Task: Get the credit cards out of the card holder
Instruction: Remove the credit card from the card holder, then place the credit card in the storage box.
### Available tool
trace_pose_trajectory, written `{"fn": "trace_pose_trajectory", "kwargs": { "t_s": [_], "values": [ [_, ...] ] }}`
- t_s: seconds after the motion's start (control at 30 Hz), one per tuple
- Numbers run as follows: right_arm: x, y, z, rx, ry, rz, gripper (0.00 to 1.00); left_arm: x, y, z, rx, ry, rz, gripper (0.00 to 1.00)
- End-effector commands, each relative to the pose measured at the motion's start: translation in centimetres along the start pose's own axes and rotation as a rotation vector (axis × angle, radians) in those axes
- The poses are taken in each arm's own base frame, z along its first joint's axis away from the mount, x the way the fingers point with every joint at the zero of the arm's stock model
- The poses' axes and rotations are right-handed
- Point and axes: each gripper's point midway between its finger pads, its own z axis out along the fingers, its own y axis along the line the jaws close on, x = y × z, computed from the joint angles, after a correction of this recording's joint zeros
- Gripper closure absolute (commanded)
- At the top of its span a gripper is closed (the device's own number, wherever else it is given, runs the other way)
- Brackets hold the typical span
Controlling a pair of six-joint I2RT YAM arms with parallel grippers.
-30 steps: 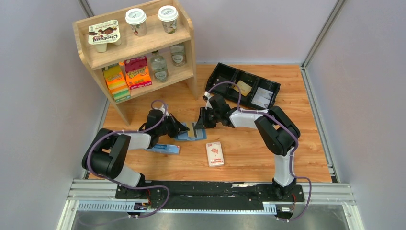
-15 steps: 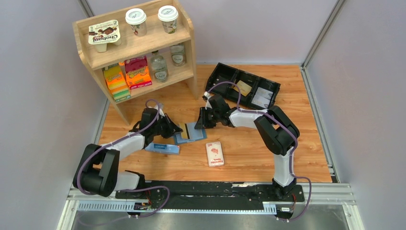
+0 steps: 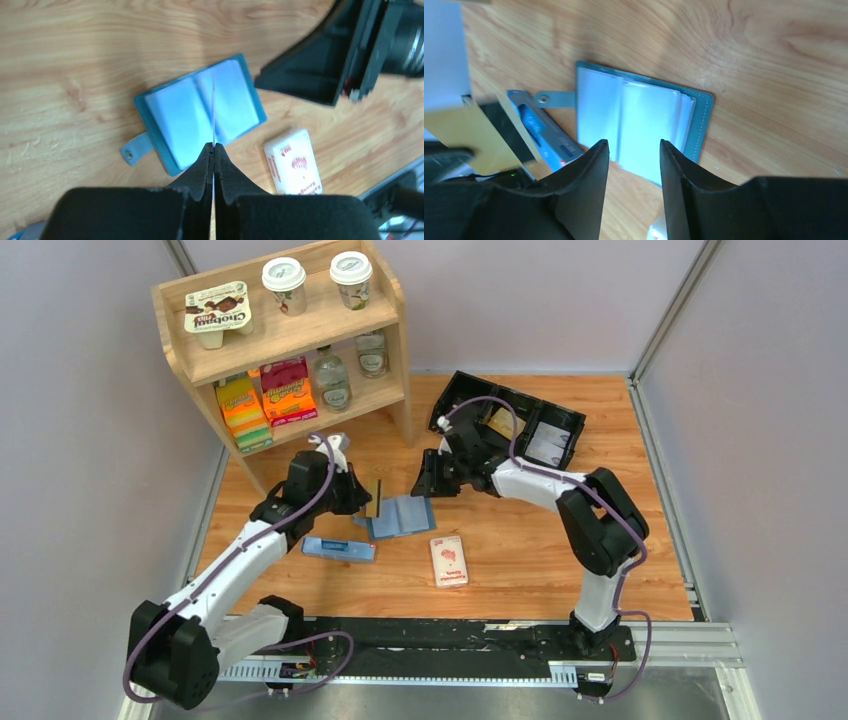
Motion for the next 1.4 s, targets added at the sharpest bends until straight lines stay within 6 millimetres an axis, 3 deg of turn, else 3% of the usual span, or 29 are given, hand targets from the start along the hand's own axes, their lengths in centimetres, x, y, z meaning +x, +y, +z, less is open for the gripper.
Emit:
{"fn": "trace_pose_trajectory", "kwargs": {
  "t_s": [0.0,0.27,0.4,0.63,0.97,1.07,1.13,1.27,1.3,1.37],
  "values": [
    [-5.7,4.8,-5.7,-0.076,-0.181,0.017,0.54,-2.5,-3.1,-2.2,-0.031,-0.088,0.339,1.00],
    [-7.6,6.7,-13.1,-0.103,-0.309,0.119,0.39,-5.2,-5.7,-3.5,-0.128,-0.215,0.685,1.00],
    [-7.2,8.3,-14.6,-0.171,-0.305,0.172,0.36,-5.1,-8.7,-3.3,-0.127,-0.256,0.884,1.00],
    [-6.7,9.3,-14.4,-0.216,-0.263,0.243,0.33,-5.4,-12.0,-3.2,-0.120,-0.335,1.050,1.00],
    [-5.3,10.1,-12.1,-0.265,-0.157,0.294,0.34,-4.8,-14.2,-2.8,-0.103,-0.376,1.125,1.00],
    [-4.8,10.2,-11.5,-0.275,-0.114,0.301,0.42,-4.7,-14.3,-2.6,-0.115,-0.382,1.150,1.00],
    [-4.6,10.4,-11.4,-0.287,-0.101,0.299,0.54,-4.6,-14.4,-2.5,-0.122,-0.382,1.165,1.00],
    [-4.7,10.6,-11.3,-0.310,-0.094,0.289,0.95,-4.0,-14.5,-1.9,-0.117,-0.368,1.181,1.00],
    [-4.9,10.6,-11.3,-0.315,-0.096,0.288,1.00,-3.9,-14.4,-1.7,-0.120,-0.361,1.184,1.00],
    [-5.2,10.5,-11.5,-0.323,-0.106,0.285,1.00,-3.6,-14.1,-1.4,-0.130,-0.345,1.176,0.99]
  ]
}}
